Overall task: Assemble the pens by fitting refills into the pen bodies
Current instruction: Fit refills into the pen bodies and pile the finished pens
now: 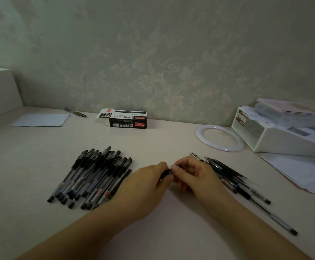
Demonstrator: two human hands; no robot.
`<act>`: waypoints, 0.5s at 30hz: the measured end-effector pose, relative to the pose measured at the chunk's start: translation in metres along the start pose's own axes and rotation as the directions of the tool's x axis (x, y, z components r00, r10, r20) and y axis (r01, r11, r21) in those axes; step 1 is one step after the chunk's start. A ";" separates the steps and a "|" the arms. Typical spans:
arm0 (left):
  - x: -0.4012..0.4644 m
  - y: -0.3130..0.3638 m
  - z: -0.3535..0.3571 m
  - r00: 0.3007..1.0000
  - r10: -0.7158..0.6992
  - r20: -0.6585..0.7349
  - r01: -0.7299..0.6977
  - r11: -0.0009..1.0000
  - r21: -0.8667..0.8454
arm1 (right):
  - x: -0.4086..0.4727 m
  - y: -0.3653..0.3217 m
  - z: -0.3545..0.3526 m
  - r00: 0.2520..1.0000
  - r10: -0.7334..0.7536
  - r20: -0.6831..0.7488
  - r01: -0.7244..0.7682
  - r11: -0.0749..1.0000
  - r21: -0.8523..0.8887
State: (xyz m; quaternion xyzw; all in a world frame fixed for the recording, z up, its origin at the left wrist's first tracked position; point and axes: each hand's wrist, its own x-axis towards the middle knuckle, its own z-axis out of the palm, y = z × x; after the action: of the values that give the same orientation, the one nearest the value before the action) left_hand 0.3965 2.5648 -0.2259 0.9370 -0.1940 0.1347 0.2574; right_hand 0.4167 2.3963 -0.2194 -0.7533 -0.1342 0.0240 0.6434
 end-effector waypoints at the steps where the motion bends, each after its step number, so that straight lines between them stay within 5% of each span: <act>1: 0.001 -0.001 0.000 1.000 -0.007 -0.005 0.007 0.998 0.065 | 0.000 0.001 0.000 1.000 -0.001 0.000 0.001 1.000 -0.005; 9: 0.004 -0.002 0.002 0.992 -0.075 -0.106 0.097 0.971 0.220 | 0.001 0.004 -0.001 0.999 0.009 -0.035 -0.007 0.998 0.060; 15: 0.006 0.000 -0.005 0.975 -0.151 -0.161 0.188 0.951 0.246 | 0.002 0.005 -0.006 0.978 -0.065 -0.197 0.078 0.995 0.061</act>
State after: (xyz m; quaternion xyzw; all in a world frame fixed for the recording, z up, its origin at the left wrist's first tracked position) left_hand 0.4009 2.5654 -0.2199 0.9641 -0.0748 0.2017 0.1560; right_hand 0.4211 2.3904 -0.2231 -0.7244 -0.0967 -0.0684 0.6792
